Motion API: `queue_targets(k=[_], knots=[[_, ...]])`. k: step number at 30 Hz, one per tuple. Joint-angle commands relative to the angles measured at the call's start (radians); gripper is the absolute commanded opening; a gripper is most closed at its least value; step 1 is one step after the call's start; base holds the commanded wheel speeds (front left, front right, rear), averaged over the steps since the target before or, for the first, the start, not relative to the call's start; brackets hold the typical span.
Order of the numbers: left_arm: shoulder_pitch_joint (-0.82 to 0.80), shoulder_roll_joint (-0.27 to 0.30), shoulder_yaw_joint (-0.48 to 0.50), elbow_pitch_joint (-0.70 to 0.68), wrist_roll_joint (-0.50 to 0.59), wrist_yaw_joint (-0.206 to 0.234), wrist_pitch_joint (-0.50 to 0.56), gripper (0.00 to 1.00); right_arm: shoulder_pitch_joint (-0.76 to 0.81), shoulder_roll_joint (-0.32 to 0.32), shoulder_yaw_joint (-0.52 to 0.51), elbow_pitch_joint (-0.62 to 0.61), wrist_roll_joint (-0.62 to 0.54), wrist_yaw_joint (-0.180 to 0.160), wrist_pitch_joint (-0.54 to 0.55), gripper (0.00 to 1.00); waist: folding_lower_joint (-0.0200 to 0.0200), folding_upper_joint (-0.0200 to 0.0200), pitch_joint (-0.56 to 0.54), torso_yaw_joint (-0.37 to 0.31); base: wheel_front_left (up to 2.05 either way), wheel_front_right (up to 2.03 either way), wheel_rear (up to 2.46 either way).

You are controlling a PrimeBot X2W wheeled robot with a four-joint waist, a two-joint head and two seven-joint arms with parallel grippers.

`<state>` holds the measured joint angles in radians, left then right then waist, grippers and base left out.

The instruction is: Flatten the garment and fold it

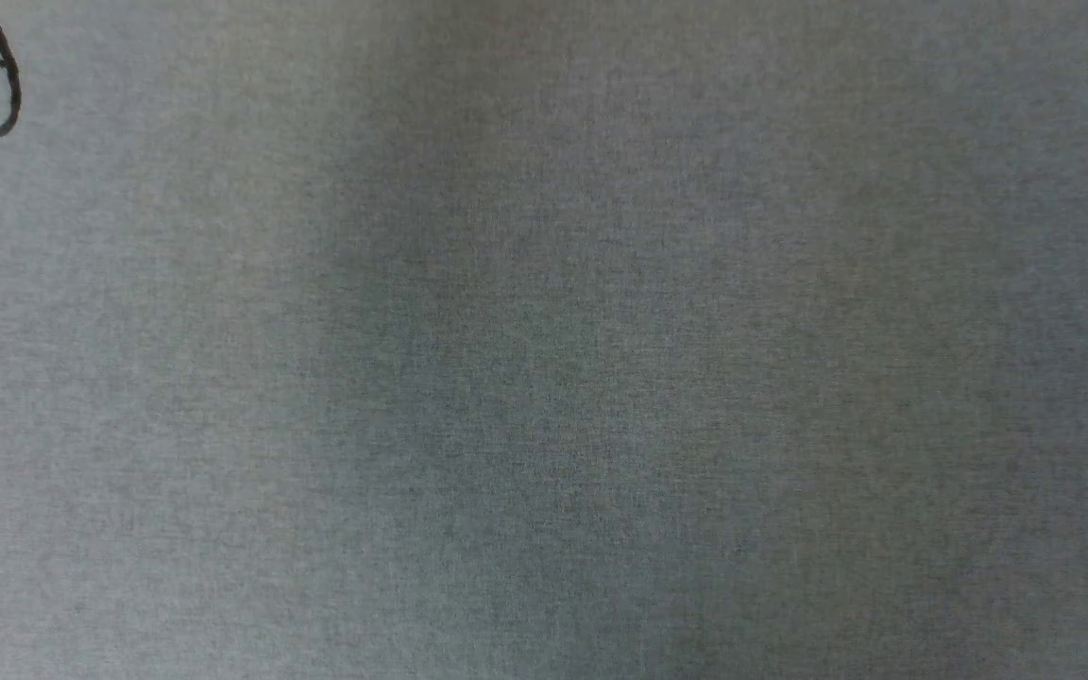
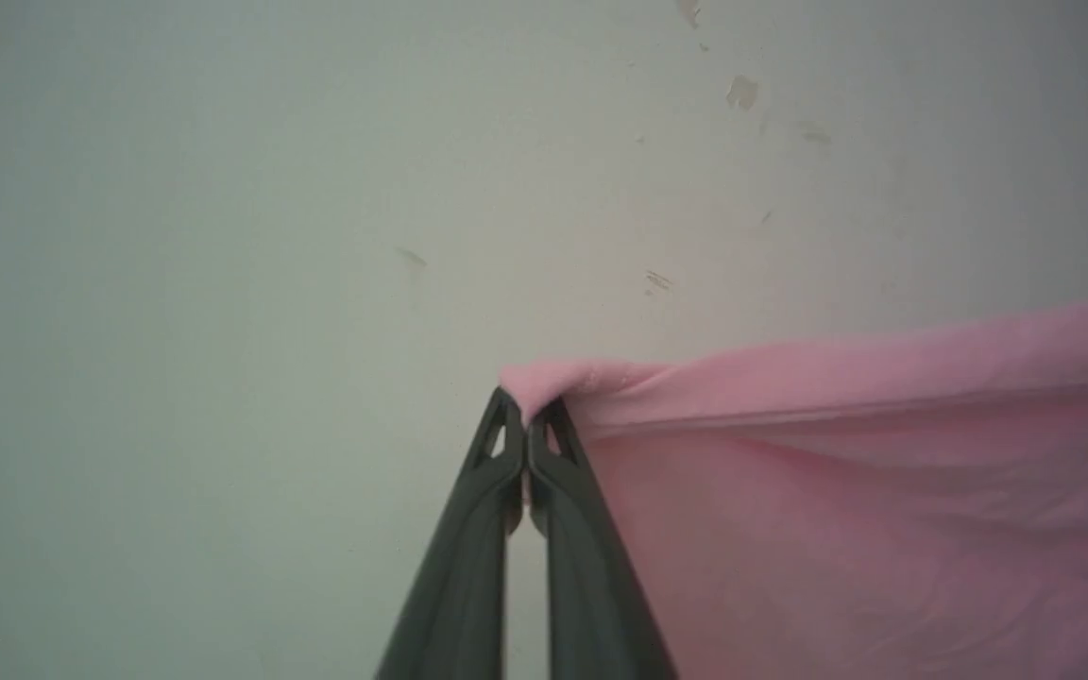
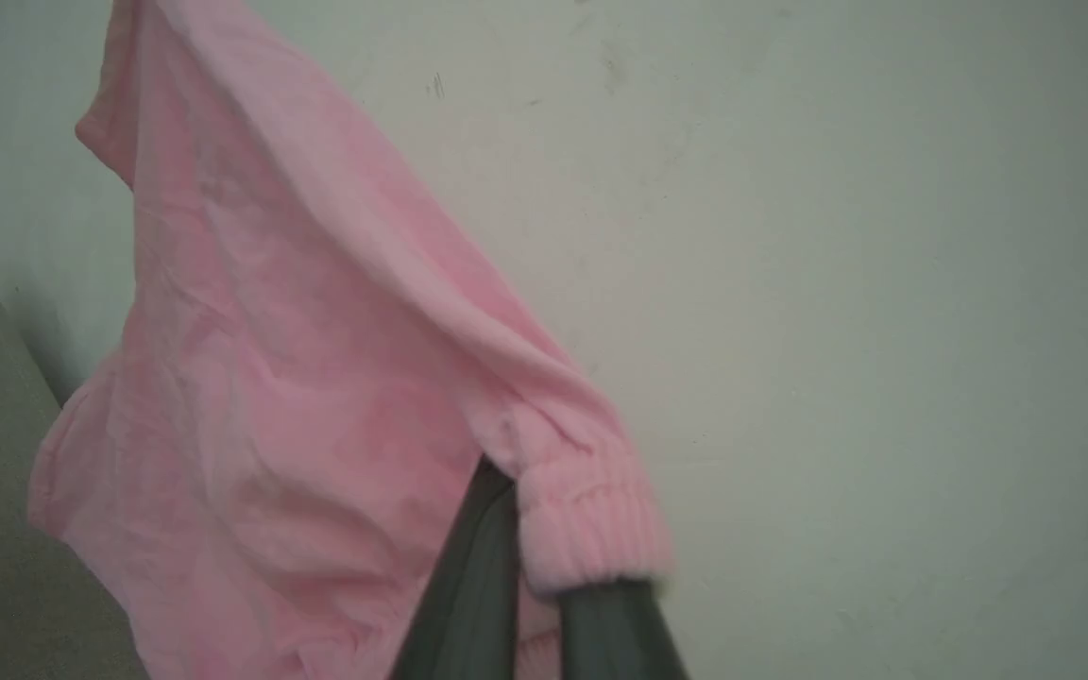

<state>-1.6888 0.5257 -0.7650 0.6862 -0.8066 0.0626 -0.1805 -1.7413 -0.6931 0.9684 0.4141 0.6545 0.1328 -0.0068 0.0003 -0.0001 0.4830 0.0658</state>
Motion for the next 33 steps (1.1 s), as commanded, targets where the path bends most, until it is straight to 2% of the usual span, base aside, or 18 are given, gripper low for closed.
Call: queue_targets(k=[1,6,12,18,28,33], knots=[[0.004,-0.006,0.001,0.011,-0.001,-0.004,-0.009,0.0,-0.002,0.003,0.015,0.014,0.009,-0.002,-0.012,0.0,-0.0003,0.0001,0.061,0.003,0.0,0.0,0.0],[0.106,-0.026,-0.007,0.048,-0.017,-0.025,-0.049,0.0,0.061,0.015,0.111,0.057,0.052,-0.002,-0.067,0.0,-0.0003,0.0001,0.068,-0.001,0.0,0.0,0.0],[0.324,-0.035,-0.003,0.044,-0.029,-0.044,-0.078,0.0,0.217,0.015,0.25,0.048,0.091,-0.002,-0.147,0.0,-0.0003,0.0001,0.024,-0.014,0.0,0.0,0.0],[0.638,-0.008,0.098,-0.072,-0.033,-0.033,-0.081,0.0,0.437,0.0,0.306,-0.036,0.098,-0.002,-0.188,0.0,-0.0003,0.0001,-0.073,-0.028,0.0,0.0,0.0],[1.258,0.036,0.191,-0.308,-0.008,0.054,-0.081,0.0,0.871,-0.085,0.312,-0.226,0.049,-0.002,-0.129,0.0,-0.0003,0.0001,-0.261,-0.039,0.0,0.0,0.0],[1.498,0.061,0.215,-0.425,-0.028,0.121,-0.081,0.0,1.032,-0.108,0.312,-0.295,0.025,-0.002,-0.087,0.0,-0.0003,0.0001,-0.329,-0.04,0.0,0.0,0.0]])
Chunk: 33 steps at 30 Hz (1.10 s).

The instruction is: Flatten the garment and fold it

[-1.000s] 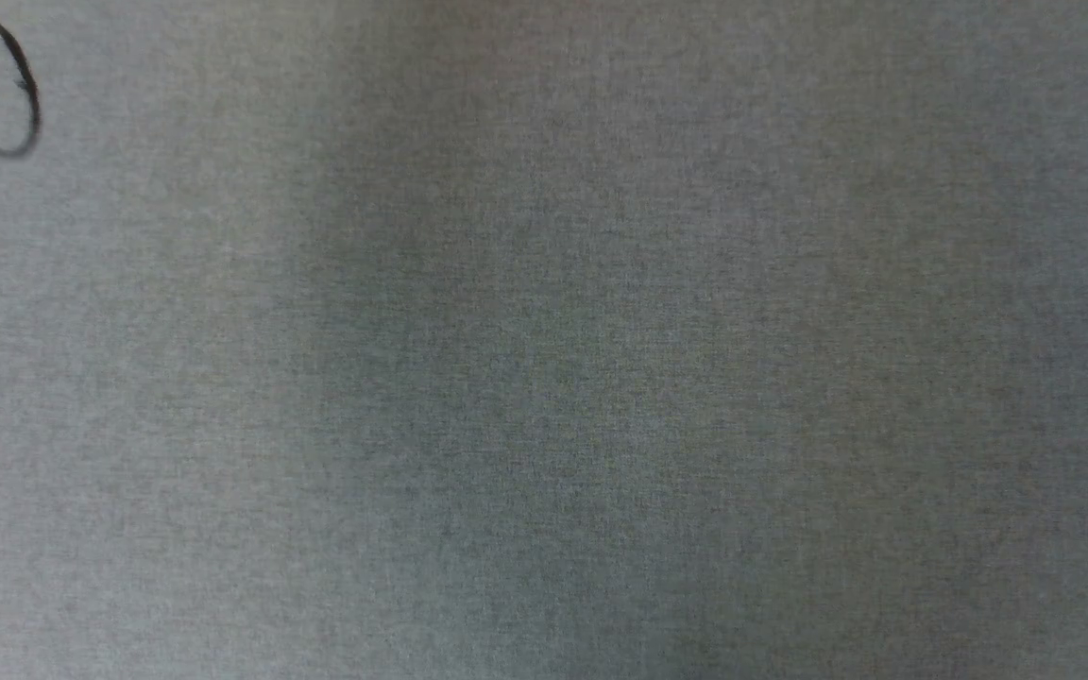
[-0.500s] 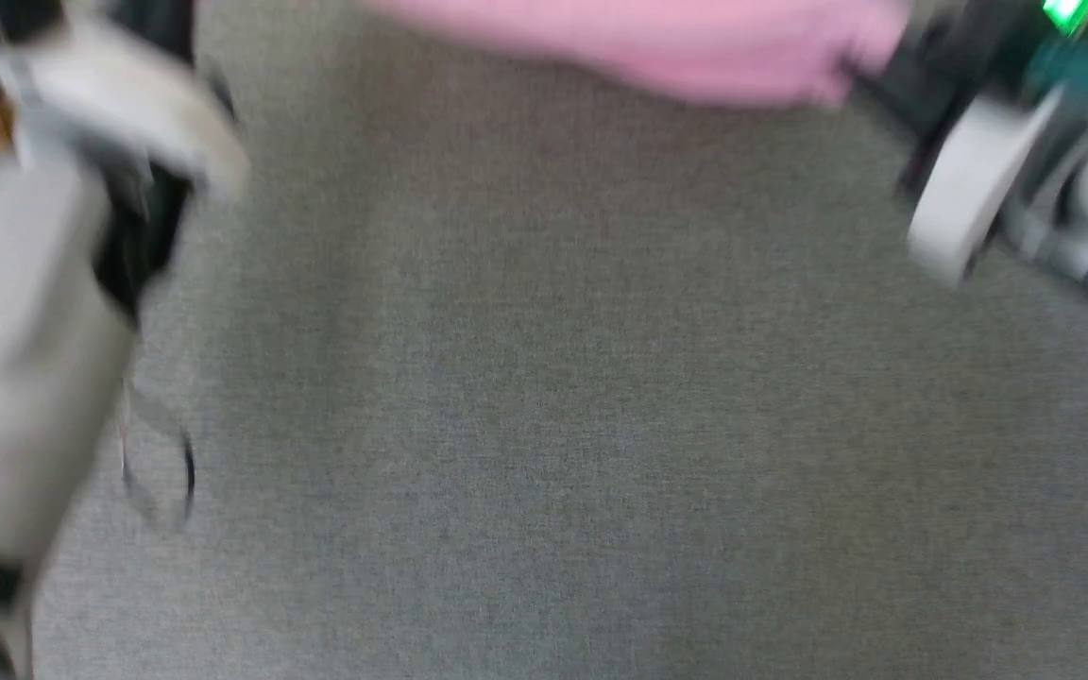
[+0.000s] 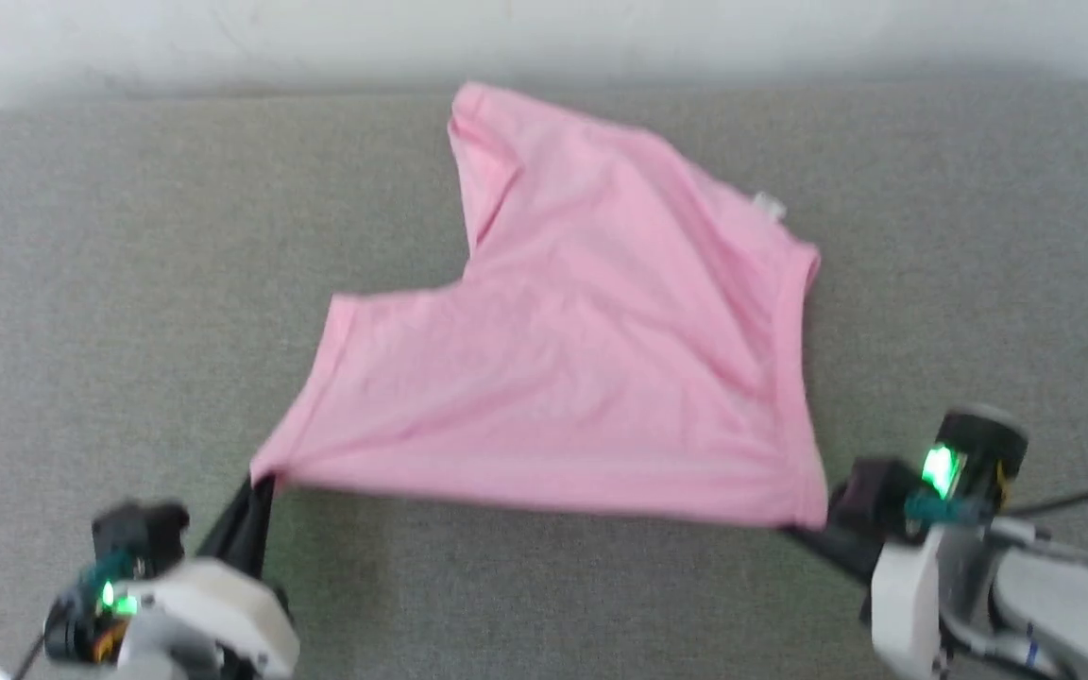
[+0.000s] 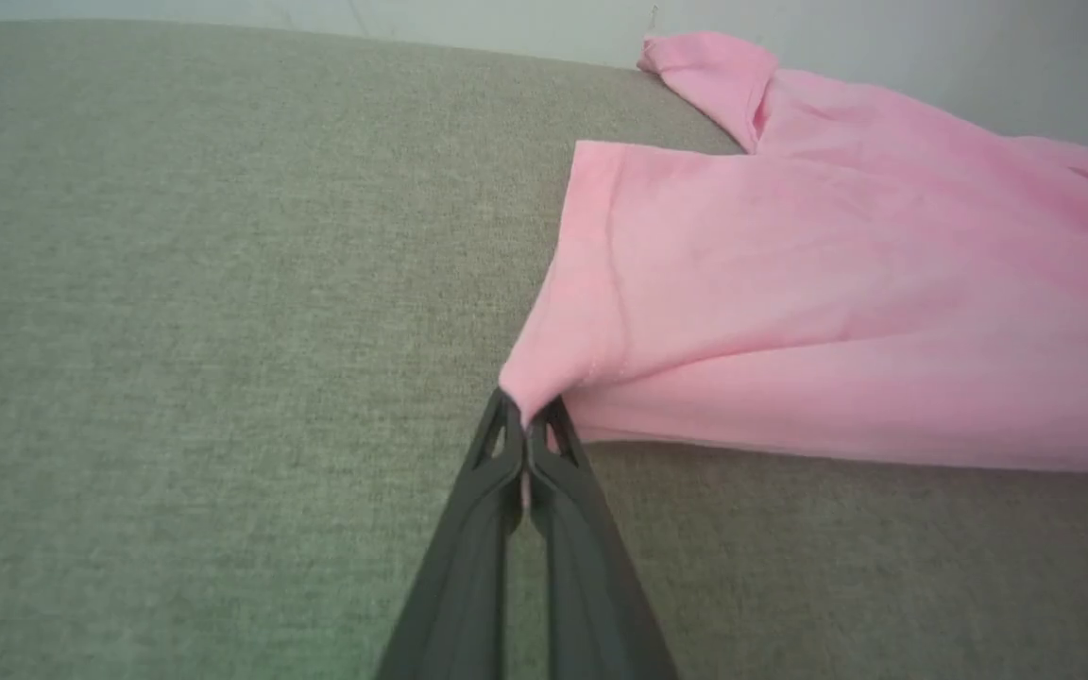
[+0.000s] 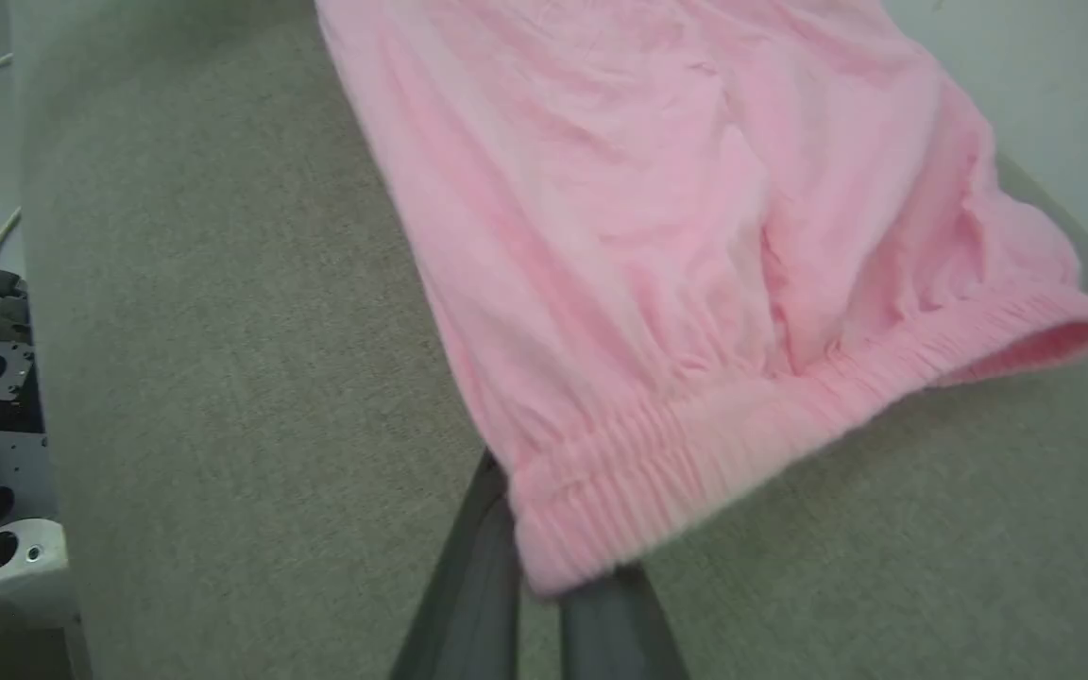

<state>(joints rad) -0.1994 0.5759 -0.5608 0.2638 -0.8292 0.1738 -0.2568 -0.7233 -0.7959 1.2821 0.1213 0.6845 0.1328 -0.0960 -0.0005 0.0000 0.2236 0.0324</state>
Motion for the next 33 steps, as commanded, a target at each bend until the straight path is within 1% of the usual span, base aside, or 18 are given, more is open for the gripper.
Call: queue_targets(k=[1,5,9,13,16,19,21,26,30,33], knots=[[0.05,0.018,0.011,-0.024,-0.008,0.022,-0.005,0.0,0.045,-0.01,-0.002,-0.017,-0.007,-0.002,0.013,0.0,0.0005,0.0,-0.083,-0.004,0.0,0.0,0.0],[0.193,0.046,0.007,-0.114,-0.03,0.067,0.003,0.0,0.142,-0.031,-0.002,-0.061,-0.009,-0.002,0.027,0.0,0.0005,0.0,-0.124,0.008,0.0,0.0,0.0],[0.302,0.083,0.002,-0.189,-0.045,0.109,0.024,0.0,0.246,-0.054,-0.002,-0.087,0.006,-0.002,0.03,0.0,0.0005,0.0,-0.154,0.026,0.0,0.0,0.0],[0.379,0.104,-0.009,-0.236,-0.064,0.131,0.047,0.0,0.326,-0.062,-0.002,-0.106,0.024,-0.002,0.024,0.0,0.0005,0.0,-0.163,0.036,0.0,0.0,0.0],[0.383,0.112,-0.012,-0.253,-0.054,0.137,0.048,0.0,0.34,-0.057,-0.015,-0.107,0.027,-0.002,0.007,0.0,0.0005,0.0,-0.159,0.037,0.0,0.0,0.0],[0.322,0.118,-0.01,-0.259,-0.025,0.133,0.048,0.0,0.33,-0.046,-0.058,-0.099,0.017,-0.002,-0.013,0.0,0.0005,0.0,-0.152,0.036,0.0,0.0,0.0],[0.253,0.133,-0.018,-0.254,0.018,0.124,0.057,0.0,0.317,-0.038,-0.093,-0.099,0.013,-0.002,-0.023,0.0,0.0005,0.0,-0.143,0.029,0.0,0.0,0.0],[0.052,0.13,-0.029,-0.213,0.087,0.076,0.086,0.0,0.284,-0.026,-0.177,-0.102,0.005,-0.002,-0.03,0.0,0.0005,0.0,-0.115,-0.001,0.0,0.0,0.0],[-0.113,0.105,-0.04,-0.166,0.124,0.034,0.119,0.0,0.257,-0.016,-0.244,-0.105,-0.003,-0.002,-0.029,0.0,0.0005,0.0,-0.071,-0.033,0.0,0.0,0.0],[-0.234,0.073,-0.045,-0.11,0.137,0.001,0.14,0.0,0.237,-0.004,-0.29,-0.105,-0.011,-0.002,-0.023,0.0,0.0005,0.0,-0.026,-0.057,0.0,0.0,0.0]])
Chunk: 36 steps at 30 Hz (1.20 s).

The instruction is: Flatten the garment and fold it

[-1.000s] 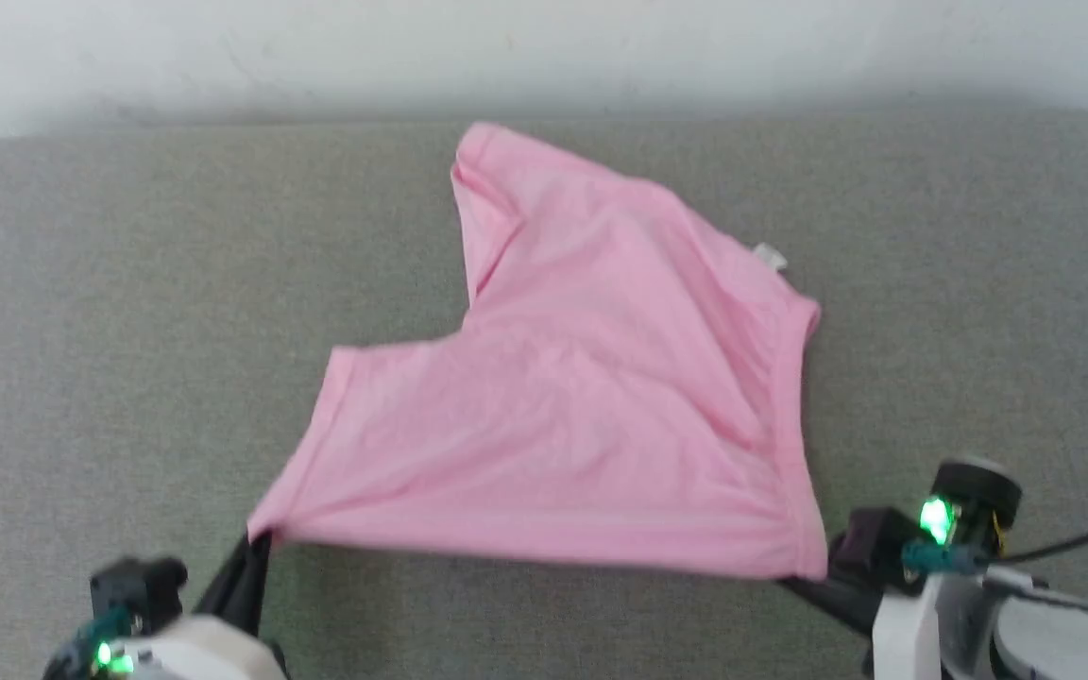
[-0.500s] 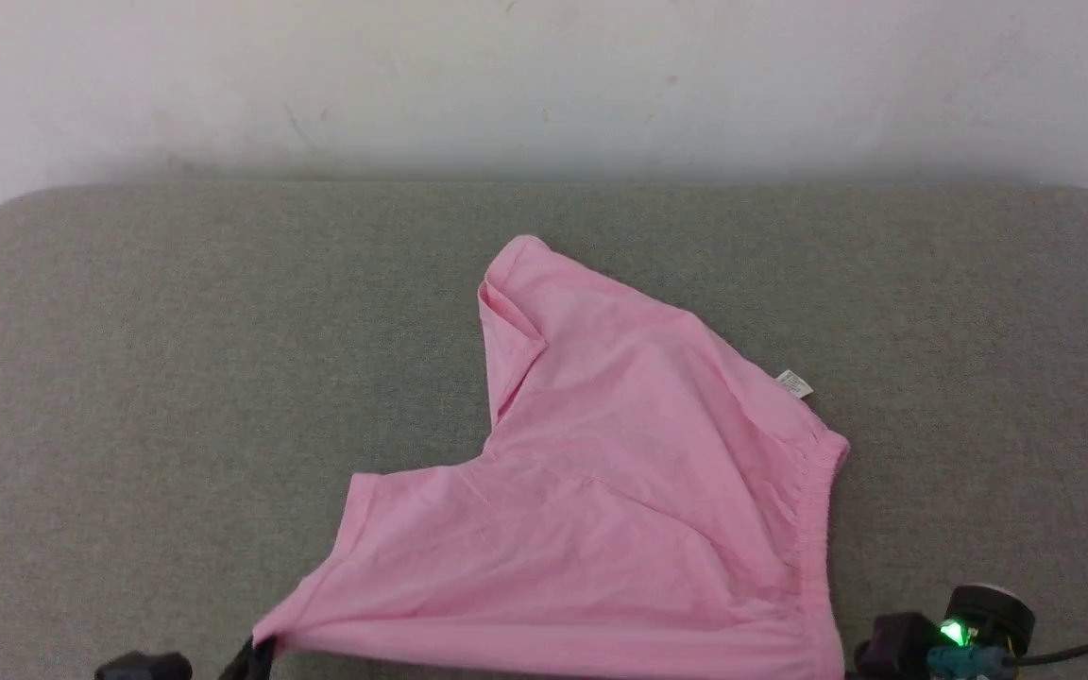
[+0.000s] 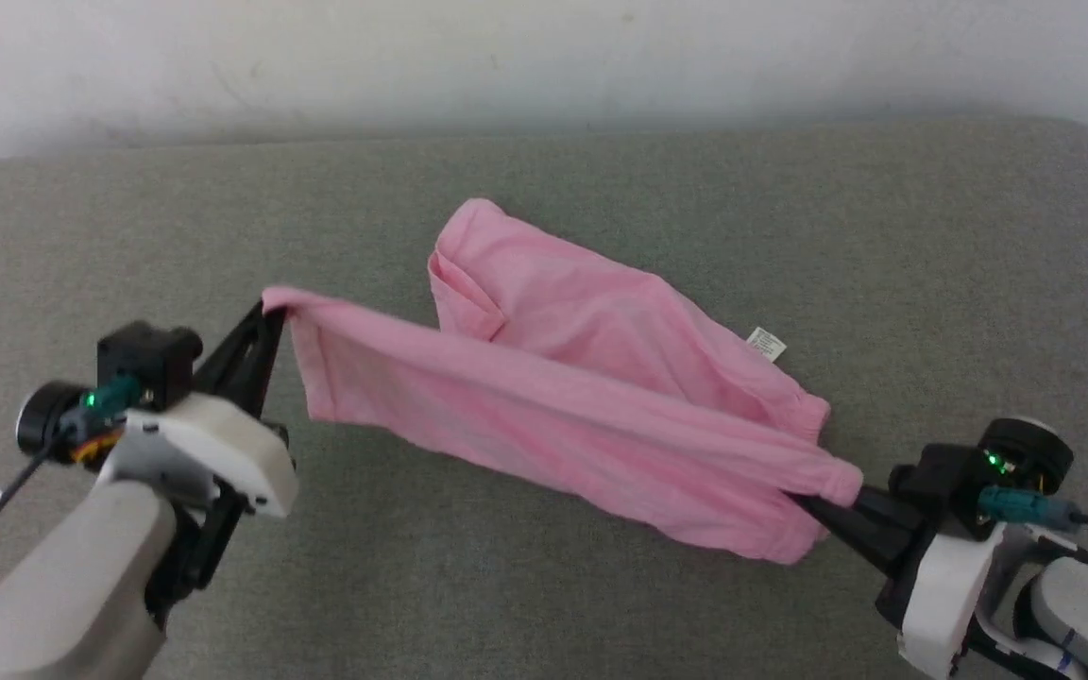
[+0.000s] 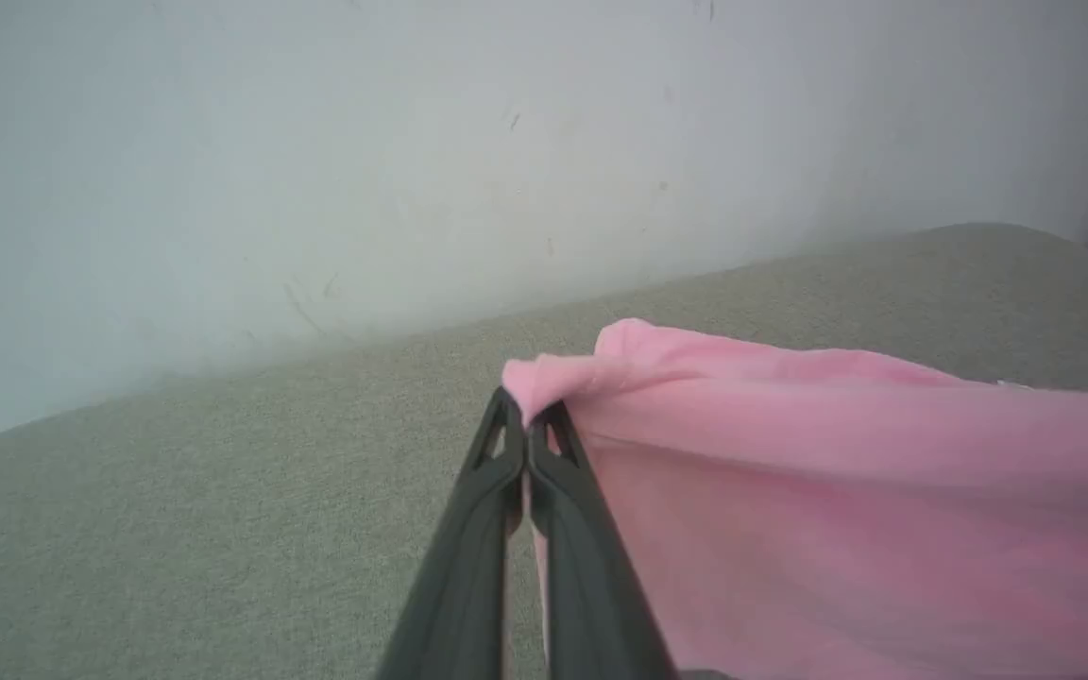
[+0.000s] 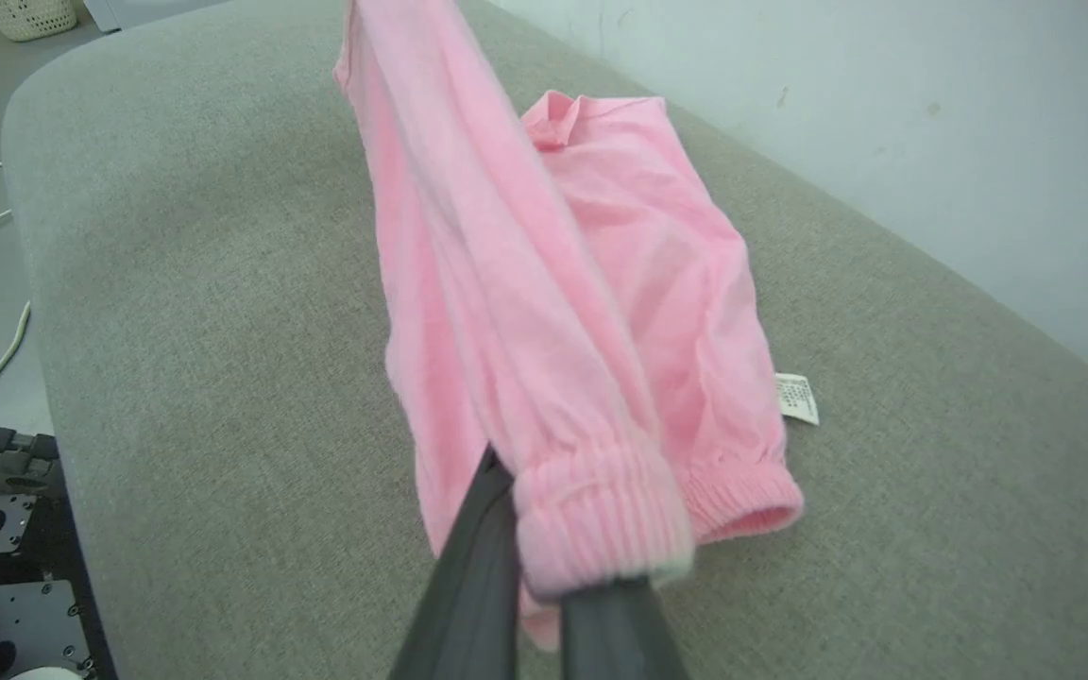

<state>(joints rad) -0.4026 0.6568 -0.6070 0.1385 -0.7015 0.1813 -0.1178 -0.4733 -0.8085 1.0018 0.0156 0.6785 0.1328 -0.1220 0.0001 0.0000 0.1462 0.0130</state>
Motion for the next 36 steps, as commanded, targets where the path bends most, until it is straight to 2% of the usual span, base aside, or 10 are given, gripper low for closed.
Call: queue_targets(k=[1,8,15,29,30,31,32,33,34,36], knots=[[-0.071,-0.018,-0.003,0.04,0.017,-0.018,0.007,0.0,-0.021,0.014,-0.023,0.002,-0.004,-0.002,0.007,0.0,-0.0001,0.0,0.07,-0.046,0.0,0.0,0.0],[-0.279,-0.084,-0.021,0.216,0.038,-0.083,0.039,0.0,-0.09,0.057,-0.077,0.037,-0.007,-0.002,0.034,0.0,-0.0001,0.0,0.175,-0.093,0.0,0.0,0.0],[-0.478,-0.139,-0.043,0.478,0.071,-0.159,0.023,0.0,-0.212,0.12,-0.061,0.139,-0.022,-0.002,0.052,0.0,-0.0001,0.0,0.296,-0.14,0.0,0.0,0.0],[-0.617,-0.228,-0.116,0.824,0.112,-0.258,-0.007,0.0,-0.294,0.157,0.015,0.242,0.022,-0.002,0.047,0.0,-0.0001,0.0,0.341,-0.161,0.0,0.0,0.0],[-0.616,-0.234,-0.117,0.844,0.108,-0.263,-0.012,0.0,-0.299,0.155,0.017,0.242,0.016,-0.002,0.038,0.04,-0.0001,0.0,0.334,-0.161,0.0,0.0,0.0],[-0.615,-0.24,-0.12,0.863,0.106,-0.269,-0.017,0.0,-0.299,0.152,0.016,0.241,0.013,-0.002,0.031,0.17,-0.0001,0.0,0.325,-0.159,0.0,0.0,0.0],[-0.615,-0.246,-0.123,0.879,0.104,-0.274,-0.023,0.0,-0.298,0.145,0.017,0.235,0.006,-0.002,0.028,0.63,-0.0001,0.0,0.314,-0.156,0.0,0.0,0.0],[-0.615,-0.25,-0.127,0.893,0.104,-0.279,-0.03,0.24,-0.297,0.137,0.016,0.225,-0.007,-0.002,0.022,1.0,-0.0001,0.0,0.301,-0.152,0.0,0.0,0.0],[-0.617,-0.251,-0.135,0.903,0.111,-0.283,-0.042,1.0,-0.291,0.129,0.008,0.214,-0.018,-0.002,0.018,1.0,-0.0001,0.0,0.286,-0.148,0.0,0.0,0.0],[-0.624,-0.251,-0.143,0.917,0.116,-0.289,-0.066,1.0,-0.269,0.11,-0.018,0.178,-0.03,-0.002,0.019,1.0,-0.0001,0.0,0.254,-0.14,0.0,0.0,0.0]])
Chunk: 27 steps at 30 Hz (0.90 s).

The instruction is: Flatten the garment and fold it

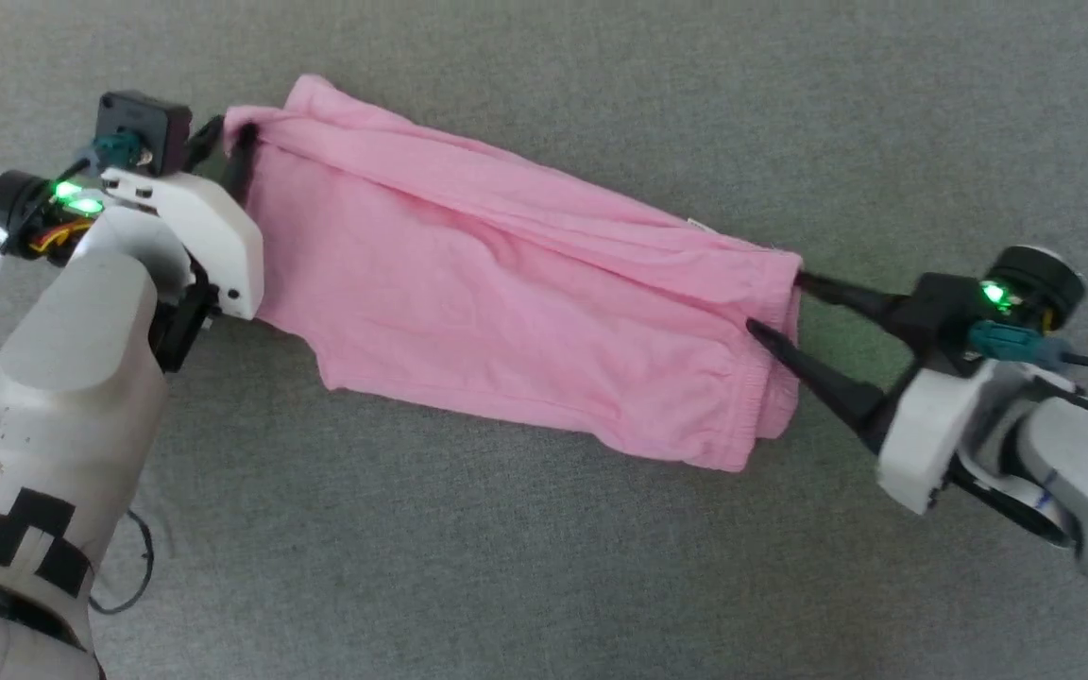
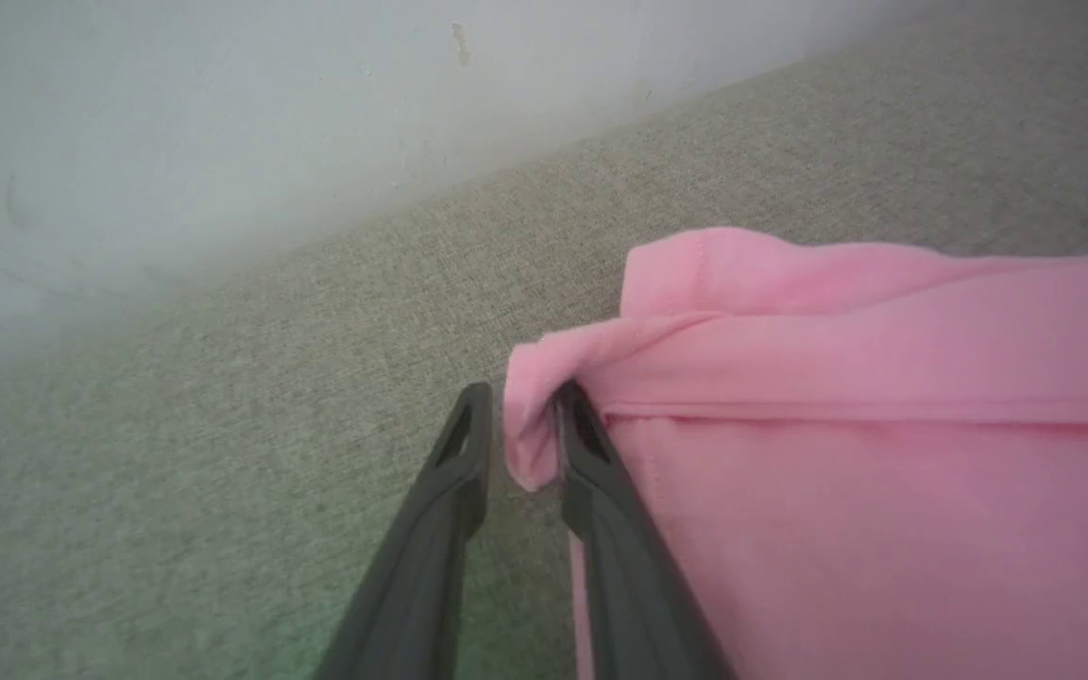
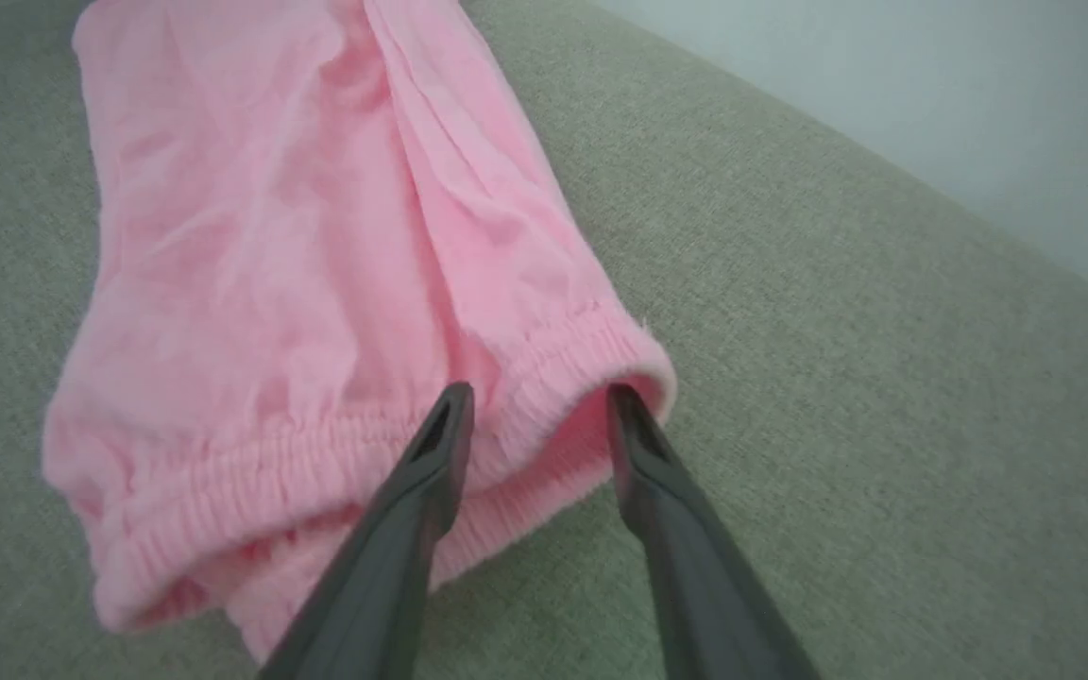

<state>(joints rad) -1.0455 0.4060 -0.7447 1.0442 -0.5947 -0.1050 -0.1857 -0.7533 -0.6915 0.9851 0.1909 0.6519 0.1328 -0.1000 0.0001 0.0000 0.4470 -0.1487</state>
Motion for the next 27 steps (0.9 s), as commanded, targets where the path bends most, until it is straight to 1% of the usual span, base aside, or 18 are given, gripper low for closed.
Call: queue_targets(k=[1,4,6,8,10,13,15,18,21,23,27], knots=[[0.014,0.001,-0.01,0.016,0.011,-0.006,-0.006,1.0,0.026,-0.019,-0.018,-0.019,-0.011,-0.002,0.002,1.0,-0.0001,0.0,-0.065,0.026,0.0,0.0,0.0],[-0.003,0.005,-0.031,0.02,0.021,-0.015,-0.01,1.0,0.082,-0.06,-0.086,-0.093,-0.036,-0.002,0.027,1.0,-0.0001,0.0,-0.121,0.039,0.0,0.0,0.0],[-0.018,0.012,-0.051,0.017,0.027,-0.02,0.007,1.0,0.127,-0.078,-0.148,-0.145,-0.057,-0.002,0.044,1.0,-0.0001,0.0,-0.152,0.045,0.0,0.0,0.0],[-0.038,0.022,-0.074,0.006,0.032,-0.023,0.032,1.0,0.178,-0.083,-0.225,-0.197,-0.085,-0.002,0.057,1.0,-0.0001,0.0,-0.176,0.049,0.0,0.0,0.0],[-0.056,0.03,-0.104,-0.015,0.028,-0.025,0.075,1.0,0.234,-0.074,-0.306,-0.243,-0.117,-0.002,0.068,1.0,-0.0001,0.0,-0.196,0.054,0.0,0.0,0.0],[-0.078,0.041,-0.165,-0.081,-0.013,-0.025,0.187,1.0,0.318,-0.038,-0.415,-0.307,-0.17,-0.002,0.087,1.0,-0.0001,0.0,-0.214,0.056,0.0,0.0,0.0],[-0.091,0.057,-0.212,-0.137,-0.062,-0.025,0.295,1.0,0.367,-0.012,-0.46,-0.348,-0.204,-0.002,0.106,1.0,-0.0001,0.0,-0.217,0.055,0.0,0.0,0.0],[-0.112,0.089,-0.276,-0.231,-0.167,-0.025,0.48,1.0,0.421,0.023,-0.498,-0.397,-0.244,-0.002,0.13,1.0,-0.0001,0.0,-0.21,0.047,0.0,0.0,0.0],[-0.138,0.129,-0.334,-0.304,-0.25,-0.025,0.648,1.0,0.443,0.052,-0.519,-0.429,-0.267,-0.002,0.142,1.0,-0.0001,0.0,-0.193,0.03,0.0,0.0,0.0],[-0.154,0.153,-0.354,-0.338,-0.296,-0.026,0.72,1.0,0.446,0.067,-0.521,-0.441,-0.276,-0.002,0.146,1.0,-0.0001,0.0,-0.177,0.013,0.0,0.0,0.0],[-0.174,0.175,-0.382,-0.352,-0.342,-0.026,0.796,1.0,0.438,0.091,-0.521,-0.443,-0.287,-0.002,0.144,1.0,-0.0001,0.0,-0.14,-0.023,0.0,0.0,0.0]])
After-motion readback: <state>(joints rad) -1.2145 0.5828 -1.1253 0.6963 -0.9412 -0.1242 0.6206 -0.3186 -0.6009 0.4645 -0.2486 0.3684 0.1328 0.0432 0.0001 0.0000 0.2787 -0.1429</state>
